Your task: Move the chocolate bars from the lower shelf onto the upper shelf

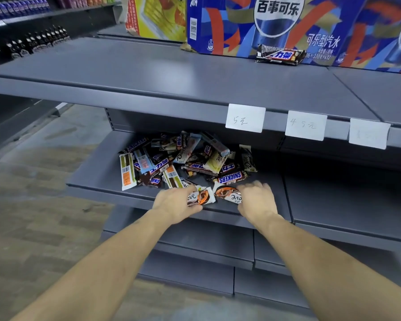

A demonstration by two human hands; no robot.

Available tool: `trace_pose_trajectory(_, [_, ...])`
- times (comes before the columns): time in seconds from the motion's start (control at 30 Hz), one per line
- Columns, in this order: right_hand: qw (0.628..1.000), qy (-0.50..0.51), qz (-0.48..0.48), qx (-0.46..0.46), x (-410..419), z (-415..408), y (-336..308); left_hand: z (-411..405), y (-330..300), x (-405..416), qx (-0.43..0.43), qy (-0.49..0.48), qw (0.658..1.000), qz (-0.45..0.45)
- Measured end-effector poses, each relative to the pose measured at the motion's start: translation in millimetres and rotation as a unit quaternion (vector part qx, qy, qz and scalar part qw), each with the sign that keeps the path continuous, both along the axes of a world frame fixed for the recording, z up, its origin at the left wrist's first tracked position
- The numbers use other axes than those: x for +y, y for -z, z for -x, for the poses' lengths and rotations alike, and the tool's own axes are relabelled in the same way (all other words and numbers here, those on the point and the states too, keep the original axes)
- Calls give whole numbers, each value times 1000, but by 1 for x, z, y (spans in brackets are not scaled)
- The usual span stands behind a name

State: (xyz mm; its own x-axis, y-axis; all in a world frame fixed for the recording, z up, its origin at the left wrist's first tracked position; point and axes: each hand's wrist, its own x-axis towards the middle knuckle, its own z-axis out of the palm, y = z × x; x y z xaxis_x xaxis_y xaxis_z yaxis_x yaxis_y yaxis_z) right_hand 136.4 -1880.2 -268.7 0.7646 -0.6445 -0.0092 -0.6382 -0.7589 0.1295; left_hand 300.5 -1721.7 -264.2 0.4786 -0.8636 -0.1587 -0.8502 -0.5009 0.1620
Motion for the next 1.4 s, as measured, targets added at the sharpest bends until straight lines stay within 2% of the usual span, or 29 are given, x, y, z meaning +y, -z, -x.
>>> trace_pose_trajectory(0.13, [999, -1, 7, 35, 1, 8, -6, -6, 2, 5, -67, 22, 997, 0])
trace_pose_trajectory(0.4, [1000, 22, -11, 10, 11, 28, -11, -4, 5, -1, -160, 96, 982, 18])
trace_pose_trajectory(0.7, [994, 95, -26, -47, 19, 78, -18, 26, -6, -20, -171, 144, 974, 46])
trace_pose_trajectory(0.93, [995, 90, 12, -38, 19, 128, -33, 66, -23, -31, -212, 156, 963, 66])
trace_pose_trajectory(1.2, [992, 102, 16, -75, 25, 207, -53, 136, -46, -34, -214, 167, 958, 94])
trace_pose_trajectory(1.4, [984, 130, 31, -115, 26, 275, -71, 201, -68, -41, -252, 192, 941, 122])
